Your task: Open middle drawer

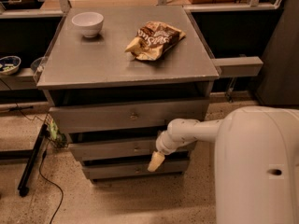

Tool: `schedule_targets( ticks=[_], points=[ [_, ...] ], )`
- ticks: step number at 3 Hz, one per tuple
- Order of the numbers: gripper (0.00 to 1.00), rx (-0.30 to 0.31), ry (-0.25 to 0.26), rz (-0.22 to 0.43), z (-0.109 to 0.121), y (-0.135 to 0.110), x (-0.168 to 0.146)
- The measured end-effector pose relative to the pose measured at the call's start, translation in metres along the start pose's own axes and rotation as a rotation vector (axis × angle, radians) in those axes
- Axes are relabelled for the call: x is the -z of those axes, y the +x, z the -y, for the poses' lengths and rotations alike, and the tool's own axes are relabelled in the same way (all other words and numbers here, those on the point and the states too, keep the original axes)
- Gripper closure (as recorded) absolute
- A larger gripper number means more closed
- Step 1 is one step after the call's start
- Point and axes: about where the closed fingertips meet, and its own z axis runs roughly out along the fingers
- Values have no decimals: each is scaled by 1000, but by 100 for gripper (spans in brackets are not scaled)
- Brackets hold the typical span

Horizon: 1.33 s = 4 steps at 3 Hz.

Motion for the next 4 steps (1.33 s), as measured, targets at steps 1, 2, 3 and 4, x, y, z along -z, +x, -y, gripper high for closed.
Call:
schedule_targets(
  ticks=[1,2,3,4],
  points=[
    [0,20,-30,5,-7,0,7],
    [0,34,-113,43,-44,13,42],
    [0,70,-88,32,-33,6,35],
    [0,71,-87,32,-33,6,35]
  ],
)
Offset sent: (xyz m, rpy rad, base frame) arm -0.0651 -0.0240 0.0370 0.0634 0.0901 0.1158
